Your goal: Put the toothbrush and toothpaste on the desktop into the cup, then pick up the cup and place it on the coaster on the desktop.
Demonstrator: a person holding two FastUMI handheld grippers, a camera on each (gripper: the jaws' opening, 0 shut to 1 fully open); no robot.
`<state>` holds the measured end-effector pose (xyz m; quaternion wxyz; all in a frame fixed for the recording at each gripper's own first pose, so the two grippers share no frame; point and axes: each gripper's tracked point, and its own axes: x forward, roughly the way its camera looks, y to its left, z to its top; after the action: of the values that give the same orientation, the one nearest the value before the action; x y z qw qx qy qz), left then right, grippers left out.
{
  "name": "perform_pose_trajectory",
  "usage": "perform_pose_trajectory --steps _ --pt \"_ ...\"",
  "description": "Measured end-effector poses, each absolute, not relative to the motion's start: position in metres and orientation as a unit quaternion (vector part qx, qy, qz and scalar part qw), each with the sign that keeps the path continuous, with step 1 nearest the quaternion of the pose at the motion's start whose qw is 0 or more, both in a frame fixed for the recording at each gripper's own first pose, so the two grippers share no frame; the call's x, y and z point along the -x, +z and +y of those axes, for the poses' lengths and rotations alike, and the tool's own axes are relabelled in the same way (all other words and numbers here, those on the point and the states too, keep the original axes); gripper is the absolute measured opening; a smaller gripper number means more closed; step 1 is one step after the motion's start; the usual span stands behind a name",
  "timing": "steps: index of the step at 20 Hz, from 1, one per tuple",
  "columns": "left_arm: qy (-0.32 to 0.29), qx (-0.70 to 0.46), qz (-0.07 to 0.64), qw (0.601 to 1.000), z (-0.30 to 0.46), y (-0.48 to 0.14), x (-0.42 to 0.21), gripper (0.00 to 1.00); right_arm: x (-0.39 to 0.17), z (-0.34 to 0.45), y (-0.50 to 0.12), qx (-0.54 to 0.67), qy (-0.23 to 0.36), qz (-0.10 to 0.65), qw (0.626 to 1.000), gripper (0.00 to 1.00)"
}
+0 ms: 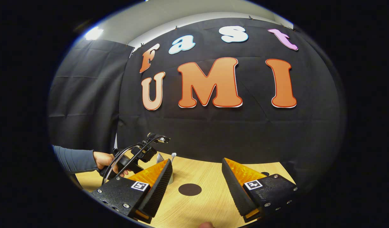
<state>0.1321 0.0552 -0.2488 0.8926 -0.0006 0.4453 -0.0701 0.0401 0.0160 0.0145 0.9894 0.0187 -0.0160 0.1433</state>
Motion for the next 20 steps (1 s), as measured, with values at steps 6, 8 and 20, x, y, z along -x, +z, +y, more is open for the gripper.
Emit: perform_pose_trajectory --steps 6,8,20 --pt "-0.093 -0.054 0.469 0.877 0.043 -0.236 -0.137 0.51 -0.041 0.014 0.01 -0.024 0.144 -0.013 0.989 0.94" --pt "-0.102 -0.055 0.485 0.867 0.037 -0.236 -0.139 0.58 -0.043 0.013 0.007 -0.025 0.143 -0.012 0.989 0.94" --pt "-0.087 -0.03 0.49 0.867 0.042 -0.247 -0.143 0.21 -0.048 0.006 -0.007 -0.028 0.138 0.001 0.99 0.94"
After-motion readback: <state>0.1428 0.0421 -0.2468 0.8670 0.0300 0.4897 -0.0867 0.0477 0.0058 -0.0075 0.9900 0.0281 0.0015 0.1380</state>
